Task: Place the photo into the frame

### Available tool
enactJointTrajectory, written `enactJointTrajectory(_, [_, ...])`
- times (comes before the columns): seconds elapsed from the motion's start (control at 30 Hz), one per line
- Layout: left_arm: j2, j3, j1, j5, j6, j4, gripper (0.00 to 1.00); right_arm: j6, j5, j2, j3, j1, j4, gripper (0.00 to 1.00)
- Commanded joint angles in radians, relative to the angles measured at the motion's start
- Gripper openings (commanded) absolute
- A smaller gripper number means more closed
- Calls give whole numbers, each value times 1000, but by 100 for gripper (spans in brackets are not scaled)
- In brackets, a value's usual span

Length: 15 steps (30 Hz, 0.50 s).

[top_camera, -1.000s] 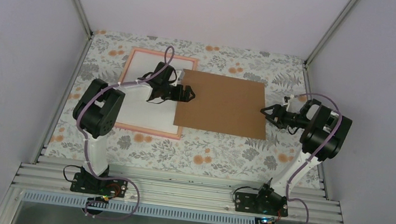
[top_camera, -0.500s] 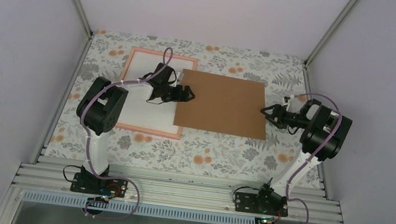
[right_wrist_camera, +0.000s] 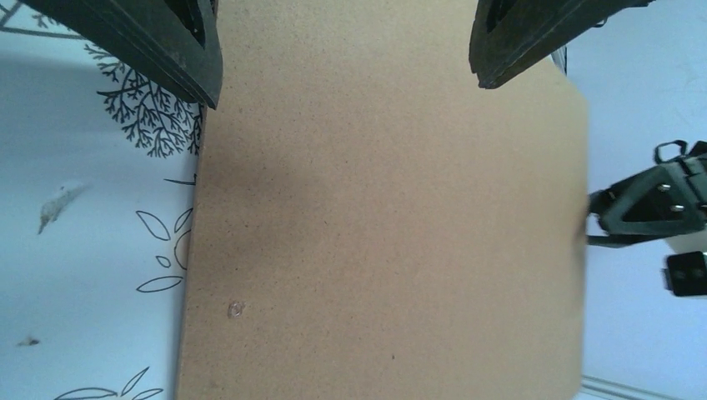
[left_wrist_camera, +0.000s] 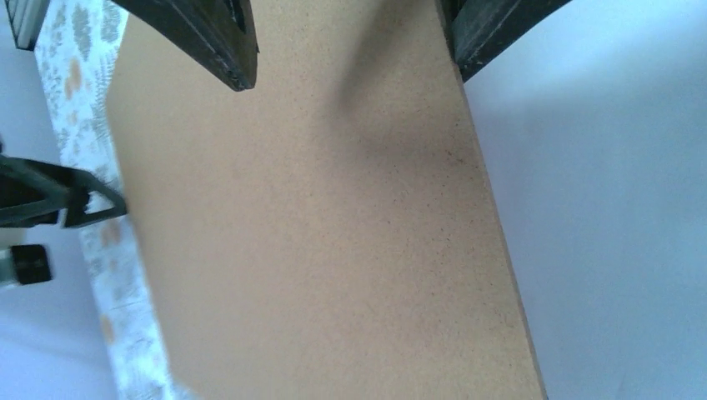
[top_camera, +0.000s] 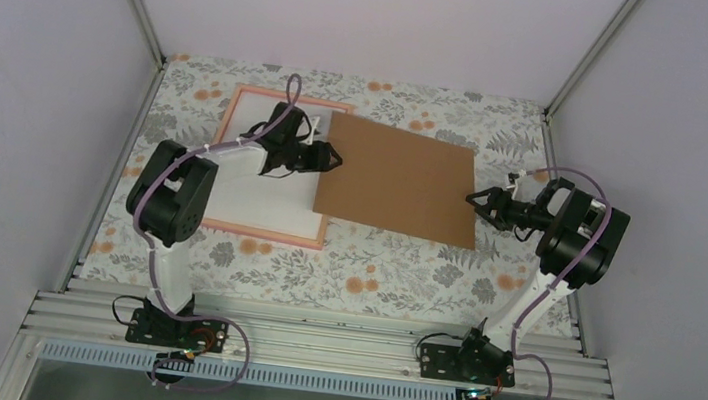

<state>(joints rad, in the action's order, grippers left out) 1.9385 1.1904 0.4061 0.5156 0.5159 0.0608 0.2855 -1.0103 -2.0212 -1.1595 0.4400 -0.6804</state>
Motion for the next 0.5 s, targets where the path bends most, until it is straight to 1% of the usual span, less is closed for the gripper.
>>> enactJointTrajectory(0.0, [-97, 71, 61, 144, -14, -78, 51, -22, 150, -45, 49, -20, -53, 75])
enactJointTrajectory(0.2, [-105, 109, 114, 168, 17, -83, 51, -12, 130, -28, 26, -22, -64, 75])
enactJointTrajectory(0.23, [-101, 112, 119, 171, 23, -85, 49, -11, 125, -27, 21, -23, -68, 75])
enactJointTrajectory(0.3, [-88, 124, 122, 174, 50, -87, 43, -7, 117, -25, 12, -24, -73, 75])
enactJointTrajectory(0.4, [-68, 147, 113, 169, 83, -80, 40, -4, 110, -17, 9, -26, -76, 75])
enactJointTrajectory(0.47, [-57, 147, 110, 178, 103, -80, 32, 3, 105, -10, 8, -27, -81, 75])
